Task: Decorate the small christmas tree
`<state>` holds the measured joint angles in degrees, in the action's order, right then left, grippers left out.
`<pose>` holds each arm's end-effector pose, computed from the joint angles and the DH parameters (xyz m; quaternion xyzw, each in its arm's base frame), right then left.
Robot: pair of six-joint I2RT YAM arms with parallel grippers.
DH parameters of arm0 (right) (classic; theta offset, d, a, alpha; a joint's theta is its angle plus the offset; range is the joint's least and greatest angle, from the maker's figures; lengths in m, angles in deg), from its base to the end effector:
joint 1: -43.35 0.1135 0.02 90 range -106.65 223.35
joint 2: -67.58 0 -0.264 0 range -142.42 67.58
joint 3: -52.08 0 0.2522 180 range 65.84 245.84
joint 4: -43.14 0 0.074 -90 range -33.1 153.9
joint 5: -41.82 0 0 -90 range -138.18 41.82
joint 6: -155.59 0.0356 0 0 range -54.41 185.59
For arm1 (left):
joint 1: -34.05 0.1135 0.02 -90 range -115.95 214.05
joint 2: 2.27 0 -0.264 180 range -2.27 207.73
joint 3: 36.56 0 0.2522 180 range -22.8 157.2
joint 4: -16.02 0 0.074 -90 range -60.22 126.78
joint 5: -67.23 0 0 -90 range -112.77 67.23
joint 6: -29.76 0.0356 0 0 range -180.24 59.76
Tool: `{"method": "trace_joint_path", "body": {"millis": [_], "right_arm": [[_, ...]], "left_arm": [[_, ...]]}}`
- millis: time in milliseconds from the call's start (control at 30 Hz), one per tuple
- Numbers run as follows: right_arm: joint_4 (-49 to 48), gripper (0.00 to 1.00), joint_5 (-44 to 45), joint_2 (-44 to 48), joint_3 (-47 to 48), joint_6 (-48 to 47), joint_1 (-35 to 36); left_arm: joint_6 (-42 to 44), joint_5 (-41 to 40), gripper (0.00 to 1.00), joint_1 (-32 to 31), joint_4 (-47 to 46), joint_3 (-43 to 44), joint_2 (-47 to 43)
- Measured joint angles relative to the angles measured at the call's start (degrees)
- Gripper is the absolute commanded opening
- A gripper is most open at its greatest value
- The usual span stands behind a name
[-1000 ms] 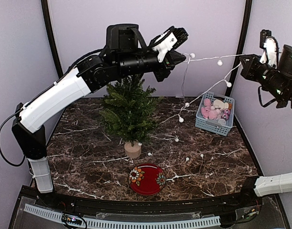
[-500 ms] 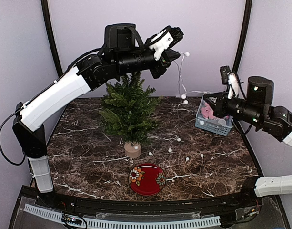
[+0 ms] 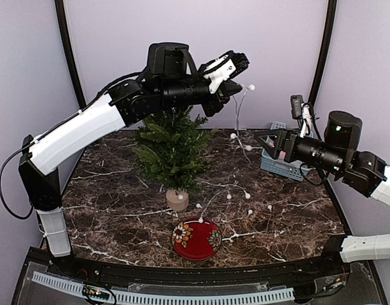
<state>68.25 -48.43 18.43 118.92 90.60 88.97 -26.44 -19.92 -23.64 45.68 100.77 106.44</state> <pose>0.1372 0.1404 0.3757 -0.1358 0.7390 0.3828 0.5375 0.2313 -0.3691 0.4824 0.5230 0.4853 -0.1623 0.6816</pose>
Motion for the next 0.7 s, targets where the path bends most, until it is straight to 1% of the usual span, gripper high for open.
{"method": "trace_joint_path", "body": {"millis": [100,300,400,500,567,600,700], "right_arm": [[0.1,0.86,4.7,0.7,0.6,0.2,0.0],[-0.7,0.88,7.2,-1.7,4.8,-1.2,-0.8],[-0.7,0.89,7.3,-5.2,6.8,-1.1,-6.0],[-1.3,0.90,2.6,-8.0,5.2,0.4,-14.6],[-2.0,0.90,-0.8,-9.5,3.4,1.2,-18.7],[-2.7,0.90,-3.9,-10.8,2.1,1.3,-21.1],[-5.1,0.90,-12.7,-14.6,-0.6,0.4,-23.7]], "left_arm": [[-0.4,1.0,0.00,0.0,0.2,-1.2,-0.5],[-1.4,3.9,0.00,0.0,0.7,-2.6,-1.8],[-1.6,5.2,0.00,0.0,0.9,-2.9,-2.4],[-1.9,6.4,0.00,0.0,1.0,-3.0,-3.0],[-2.0,7.0,0.00,0.0,1.0,-3.0,-3.1],[-2.1,7.3,0.00,0.0,1.0,-3.0,-3.2],[-2.3,8.2,0.00,0.0,1.4,-3.0,-3.4]]}}
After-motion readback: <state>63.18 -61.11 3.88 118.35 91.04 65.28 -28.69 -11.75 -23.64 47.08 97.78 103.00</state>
